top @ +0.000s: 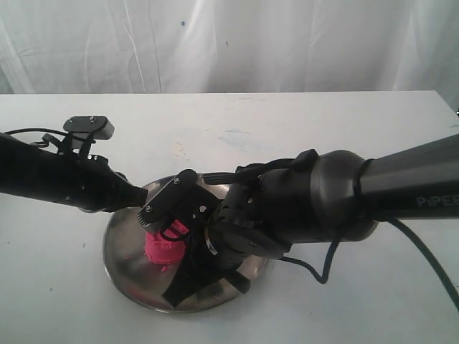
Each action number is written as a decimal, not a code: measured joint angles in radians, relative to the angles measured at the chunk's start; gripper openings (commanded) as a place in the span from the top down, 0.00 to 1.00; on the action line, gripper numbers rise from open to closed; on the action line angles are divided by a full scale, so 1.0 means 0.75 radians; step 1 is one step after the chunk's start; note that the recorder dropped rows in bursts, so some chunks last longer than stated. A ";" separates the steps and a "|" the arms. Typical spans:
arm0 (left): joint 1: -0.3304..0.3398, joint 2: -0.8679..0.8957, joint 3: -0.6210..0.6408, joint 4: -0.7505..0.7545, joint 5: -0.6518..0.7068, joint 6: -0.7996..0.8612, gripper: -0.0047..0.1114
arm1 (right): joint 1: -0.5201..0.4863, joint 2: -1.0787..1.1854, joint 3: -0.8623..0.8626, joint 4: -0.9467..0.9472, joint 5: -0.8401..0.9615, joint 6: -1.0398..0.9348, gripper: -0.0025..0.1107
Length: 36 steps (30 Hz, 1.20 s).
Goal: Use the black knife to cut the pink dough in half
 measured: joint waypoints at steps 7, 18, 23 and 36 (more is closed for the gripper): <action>0.000 0.063 -0.021 -0.021 0.024 0.020 0.96 | 0.000 0.000 0.000 0.000 0.000 0.010 0.96; 0.000 0.074 -0.060 0.064 0.079 0.016 0.96 | -0.008 0.000 0.000 0.005 0.005 0.022 0.96; 0.000 0.010 -0.062 0.120 0.061 0.008 0.96 | -0.008 0.000 0.000 0.005 0.005 0.019 0.96; 0.005 0.154 -0.077 0.064 0.084 0.002 0.96 | -0.008 0.000 -0.005 0.007 0.001 0.021 0.96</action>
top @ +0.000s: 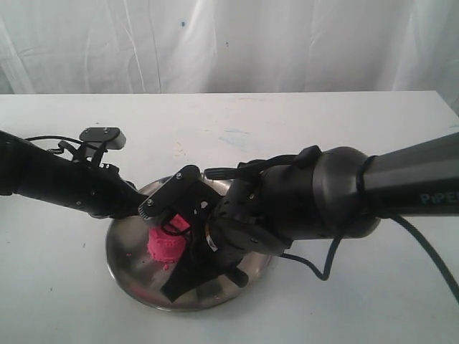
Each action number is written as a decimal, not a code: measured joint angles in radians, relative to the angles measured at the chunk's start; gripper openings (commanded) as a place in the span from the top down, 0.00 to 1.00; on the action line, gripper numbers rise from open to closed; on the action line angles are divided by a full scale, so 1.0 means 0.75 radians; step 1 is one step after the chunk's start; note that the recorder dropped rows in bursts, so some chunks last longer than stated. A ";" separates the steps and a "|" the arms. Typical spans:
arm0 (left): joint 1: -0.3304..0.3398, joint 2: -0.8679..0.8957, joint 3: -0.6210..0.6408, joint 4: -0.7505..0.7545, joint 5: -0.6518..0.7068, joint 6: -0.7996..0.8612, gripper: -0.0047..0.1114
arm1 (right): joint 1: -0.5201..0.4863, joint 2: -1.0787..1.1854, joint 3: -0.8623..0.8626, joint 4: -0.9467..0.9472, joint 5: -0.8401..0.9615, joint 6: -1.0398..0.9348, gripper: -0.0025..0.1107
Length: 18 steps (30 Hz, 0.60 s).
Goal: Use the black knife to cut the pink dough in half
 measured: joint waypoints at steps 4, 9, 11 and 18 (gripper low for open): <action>0.002 0.025 0.000 -0.010 0.000 0.000 0.96 | 0.000 -0.002 0.000 -0.002 -0.003 0.000 0.96; 0.002 0.033 0.000 -0.010 0.000 0.000 0.96 | 0.000 0.039 -0.003 0.000 -0.003 0.000 0.96; 0.002 0.033 0.000 -0.010 0.000 0.000 0.96 | -0.001 0.062 -0.003 0.003 -0.003 0.000 0.96; 0.002 0.049 0.003 0.011 -0.002 0.000 0.96 | -0.001 0.091 -0.007 0.012 -0.003 -0.003 0.98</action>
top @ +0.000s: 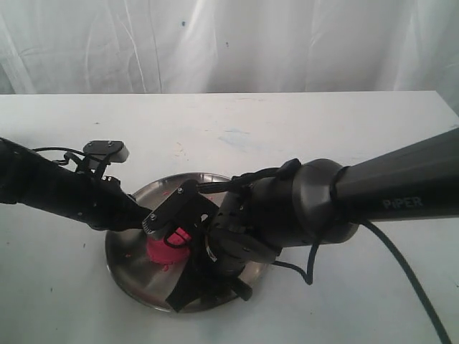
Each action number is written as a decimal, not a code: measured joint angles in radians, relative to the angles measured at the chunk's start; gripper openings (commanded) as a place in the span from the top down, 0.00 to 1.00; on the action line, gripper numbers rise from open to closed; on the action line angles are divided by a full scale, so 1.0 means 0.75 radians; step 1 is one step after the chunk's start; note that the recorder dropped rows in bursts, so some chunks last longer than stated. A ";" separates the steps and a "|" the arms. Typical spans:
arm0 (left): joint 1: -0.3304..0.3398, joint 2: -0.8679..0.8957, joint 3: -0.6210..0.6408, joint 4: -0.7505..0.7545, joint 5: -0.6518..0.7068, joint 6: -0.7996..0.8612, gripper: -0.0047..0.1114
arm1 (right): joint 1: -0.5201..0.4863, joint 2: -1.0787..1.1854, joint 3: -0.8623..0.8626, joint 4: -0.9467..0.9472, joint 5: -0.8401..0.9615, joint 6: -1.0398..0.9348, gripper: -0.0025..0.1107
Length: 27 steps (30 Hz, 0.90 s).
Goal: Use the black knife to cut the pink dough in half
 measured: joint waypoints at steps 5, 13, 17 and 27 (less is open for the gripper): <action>-0.003 0.012 0.002 0.002 0.000 0.000 0.96 | 0.000 0.003 0.000 0.000 0.000 -0.003 0.98; -0.003 0.003 0.002 0.014 -0.009 0.000 0.96 | 0.000 0.003 0.000 0.000 0.003 -0.003 0.98; -0.003 -0.064 0.003 0.066 -0.045 0.000 0.96 | 0.000 0.003 0.000 0.000 0.003 -0.003 0.98; -0.003 -0.144 0.003 0.104 -0.066 -0.026 0.96 | 0.000 0.005 0.000 0.000 0.003 -0.003 0.98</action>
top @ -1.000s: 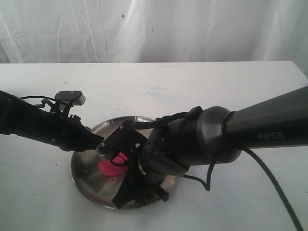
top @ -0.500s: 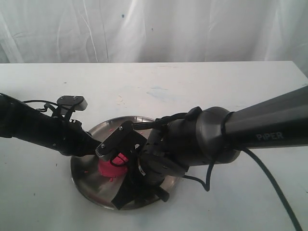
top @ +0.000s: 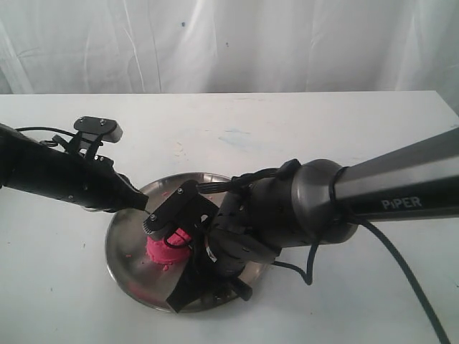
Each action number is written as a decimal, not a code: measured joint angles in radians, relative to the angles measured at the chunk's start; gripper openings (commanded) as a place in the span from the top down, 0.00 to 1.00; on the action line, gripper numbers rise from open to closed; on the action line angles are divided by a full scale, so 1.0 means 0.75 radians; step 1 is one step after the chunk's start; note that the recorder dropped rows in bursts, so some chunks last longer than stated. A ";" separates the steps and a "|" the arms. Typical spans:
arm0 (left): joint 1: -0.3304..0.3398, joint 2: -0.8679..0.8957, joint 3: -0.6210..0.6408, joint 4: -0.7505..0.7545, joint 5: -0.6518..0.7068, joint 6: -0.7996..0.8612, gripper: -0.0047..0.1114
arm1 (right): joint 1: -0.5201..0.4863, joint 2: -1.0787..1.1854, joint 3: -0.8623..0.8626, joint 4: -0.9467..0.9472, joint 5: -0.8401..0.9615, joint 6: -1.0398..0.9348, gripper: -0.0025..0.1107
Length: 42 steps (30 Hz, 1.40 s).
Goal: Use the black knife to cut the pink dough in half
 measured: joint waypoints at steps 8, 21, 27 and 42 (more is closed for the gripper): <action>0.000 0.033 0.000 -0.047 -0.003 -0.005 0.96 | 0.000 0.000 0.000 0.000 0.000 0.000 0.98; 0.000 0.068 -0.036 -0.075 0.022 -0.005 0.96 | 0.000 0.000 -0.002 0.000 0.000 -0.003 0.98; 0.000 0.136 -0.036 -0.087 0.022 -0.005 0.96 | 0.000 0.000 -0.002 0.000 0.001 -0.003 0.98; 0.000 0.190 -0.093 -0.104 0.082 -0.005 0.96 | 0.000 0.008 -0.047 0.022 0.106 -0.016 0.98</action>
